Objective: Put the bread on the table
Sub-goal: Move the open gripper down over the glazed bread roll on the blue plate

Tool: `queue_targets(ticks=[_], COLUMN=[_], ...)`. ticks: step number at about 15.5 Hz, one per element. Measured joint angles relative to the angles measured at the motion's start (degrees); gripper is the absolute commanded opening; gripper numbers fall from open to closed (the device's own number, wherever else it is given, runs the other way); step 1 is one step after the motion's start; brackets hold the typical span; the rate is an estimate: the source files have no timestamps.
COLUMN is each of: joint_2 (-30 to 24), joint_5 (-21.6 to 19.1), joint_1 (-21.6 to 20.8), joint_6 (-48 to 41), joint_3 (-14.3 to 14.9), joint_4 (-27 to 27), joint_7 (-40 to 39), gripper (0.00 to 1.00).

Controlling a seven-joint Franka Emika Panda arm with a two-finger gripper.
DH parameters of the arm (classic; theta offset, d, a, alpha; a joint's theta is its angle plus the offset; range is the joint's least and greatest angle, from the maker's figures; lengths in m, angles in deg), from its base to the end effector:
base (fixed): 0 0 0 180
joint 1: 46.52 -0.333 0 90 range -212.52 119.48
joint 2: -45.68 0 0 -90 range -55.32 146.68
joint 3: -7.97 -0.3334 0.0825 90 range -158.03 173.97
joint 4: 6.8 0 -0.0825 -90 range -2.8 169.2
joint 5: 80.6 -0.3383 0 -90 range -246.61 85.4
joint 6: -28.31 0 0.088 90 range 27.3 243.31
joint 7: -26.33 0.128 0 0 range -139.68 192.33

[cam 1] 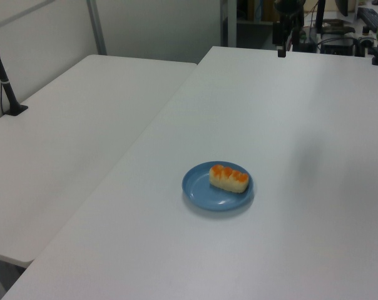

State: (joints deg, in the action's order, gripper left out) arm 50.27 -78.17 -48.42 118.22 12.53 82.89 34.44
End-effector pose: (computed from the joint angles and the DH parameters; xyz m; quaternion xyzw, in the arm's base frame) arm 0.5296 -0.0283 0.5817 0.9946 -0.0930 -0.0368 0.0262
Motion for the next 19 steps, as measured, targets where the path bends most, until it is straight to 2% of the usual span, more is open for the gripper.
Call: queue_targets(ticks=[5, 8, 10, 14, 19], joint_2=[0.24, 1.41, 2.76, 6.97, 17.64], joint_5=[-0.01, -0.94, -2.19, -2.42, -2.46], joint_1=[-0.37, -2.22, -5.45, -14.41, -23.36], joint_6=[0.36, 1.93, 4.99, 11.42, 22.51], joint_3=[0.08, 0.12, 0.34, 1.66, 1.8], joint_4=[0.01, 0.11, 0.19, 0.25, -0.09], joint_7=[-0.01, -0.01, 0.64, 8.94, 21.0], gripper=[1.0, 1.0, 1.0, 1.0, 1.0])
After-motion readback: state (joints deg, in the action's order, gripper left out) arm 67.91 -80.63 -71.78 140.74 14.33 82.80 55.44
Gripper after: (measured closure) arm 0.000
